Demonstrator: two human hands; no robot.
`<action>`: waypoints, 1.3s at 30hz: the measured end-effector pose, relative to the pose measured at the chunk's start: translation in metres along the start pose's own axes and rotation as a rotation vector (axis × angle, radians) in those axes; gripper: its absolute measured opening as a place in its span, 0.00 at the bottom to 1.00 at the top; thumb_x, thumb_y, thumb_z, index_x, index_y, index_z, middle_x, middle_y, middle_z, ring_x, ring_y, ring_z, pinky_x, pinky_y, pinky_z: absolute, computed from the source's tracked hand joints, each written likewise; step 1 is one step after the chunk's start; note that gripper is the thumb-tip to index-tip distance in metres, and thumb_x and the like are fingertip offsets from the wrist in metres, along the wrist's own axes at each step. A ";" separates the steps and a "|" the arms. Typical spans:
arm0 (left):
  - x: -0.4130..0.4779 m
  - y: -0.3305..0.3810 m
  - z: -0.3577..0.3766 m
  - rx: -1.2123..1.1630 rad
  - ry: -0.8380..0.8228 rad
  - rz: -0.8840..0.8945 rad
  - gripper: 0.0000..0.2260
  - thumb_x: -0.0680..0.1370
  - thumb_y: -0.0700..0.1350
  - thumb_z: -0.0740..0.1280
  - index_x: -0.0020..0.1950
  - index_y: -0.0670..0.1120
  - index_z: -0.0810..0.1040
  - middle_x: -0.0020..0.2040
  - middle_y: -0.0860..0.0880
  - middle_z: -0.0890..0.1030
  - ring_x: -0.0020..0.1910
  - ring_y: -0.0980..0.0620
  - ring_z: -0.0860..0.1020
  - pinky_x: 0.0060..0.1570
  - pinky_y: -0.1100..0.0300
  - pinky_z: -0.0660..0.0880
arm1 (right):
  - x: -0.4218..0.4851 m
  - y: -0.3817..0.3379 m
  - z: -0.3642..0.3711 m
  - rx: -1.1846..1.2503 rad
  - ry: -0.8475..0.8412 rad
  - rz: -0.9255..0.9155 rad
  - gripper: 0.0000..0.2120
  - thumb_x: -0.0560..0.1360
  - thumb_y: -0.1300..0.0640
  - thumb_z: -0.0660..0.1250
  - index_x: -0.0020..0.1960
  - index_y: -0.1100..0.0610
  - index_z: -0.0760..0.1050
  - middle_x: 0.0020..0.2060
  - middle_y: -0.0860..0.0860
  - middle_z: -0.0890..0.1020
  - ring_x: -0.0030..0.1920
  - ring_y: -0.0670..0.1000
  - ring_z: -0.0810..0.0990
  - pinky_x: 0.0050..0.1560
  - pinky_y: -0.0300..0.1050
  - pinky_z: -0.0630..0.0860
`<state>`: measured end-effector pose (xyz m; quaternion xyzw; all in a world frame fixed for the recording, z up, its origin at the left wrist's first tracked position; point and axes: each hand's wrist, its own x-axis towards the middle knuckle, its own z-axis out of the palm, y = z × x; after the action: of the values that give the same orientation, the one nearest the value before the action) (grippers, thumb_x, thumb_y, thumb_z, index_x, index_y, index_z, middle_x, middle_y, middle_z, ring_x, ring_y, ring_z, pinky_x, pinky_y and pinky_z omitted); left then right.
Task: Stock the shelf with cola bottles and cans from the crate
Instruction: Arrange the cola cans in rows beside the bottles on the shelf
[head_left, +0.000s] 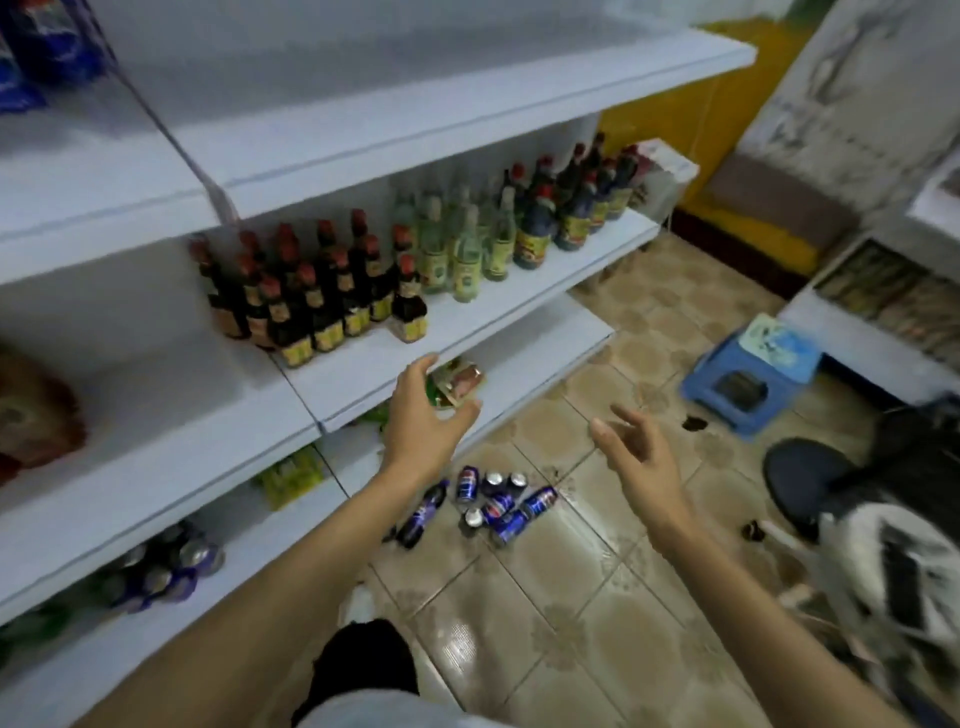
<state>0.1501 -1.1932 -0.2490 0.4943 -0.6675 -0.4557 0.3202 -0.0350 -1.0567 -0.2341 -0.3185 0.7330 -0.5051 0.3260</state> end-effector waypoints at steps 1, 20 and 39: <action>-0.004 -0.004 0.013 0.015 -0.040 -0.013 0.29 0.73 0.49 0.73 0.70 0.47 0.65 0.67 0.48 0.69 0.67 0.48 0.69 0.64 0.53 0.69 | -0.005 0.012 -0.013 0.003 0.015 0.043 0.29 0.71 0.44 0.67 0.68 0.54 0.69 0.56 0.51 0.79 0.56 0.48 0.79 0.52 0.37 0.75; 0.125 -0.172 0.244 0.212 -0.700 -0.419 0.23 0.67 0.47 0.76 0.57 0.58 0.70 0.50 0.58 0.79 0.52 0.55 0.79 0.53 0.57 0.77 | 0.152 0.254 -0.070 0.013 0.105 0.951 0.21 0.74 0.45 0.69 0.59 0.59 0.73 0.52 0.56 0.80 0.44 0.53 0.81 0.43 0.46 0.74; 0.195 -0.541 0.550 0.384 -0.838 -0.571 0.26 0.73 0.43 0.71 0.70 0.45 0.66 0.63 0.45 0.75 0.59 0.46 0.75 0.60 0.50 0.72 | 0.399 0.697 0.069 -0.016 0.084 1.117 0.33 0.73 0.45 0.70 0.70 0.59 0.61 0.57 0.58 0.76 0.53 0.57 0.79 0.46 0.50 0.77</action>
<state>-0.1936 -1.2706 -0.9628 0.4816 -0.6486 -0.5522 -0.2059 -0.3093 -1.2105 -0.9763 0.1361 0.8065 -0.2620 0.5121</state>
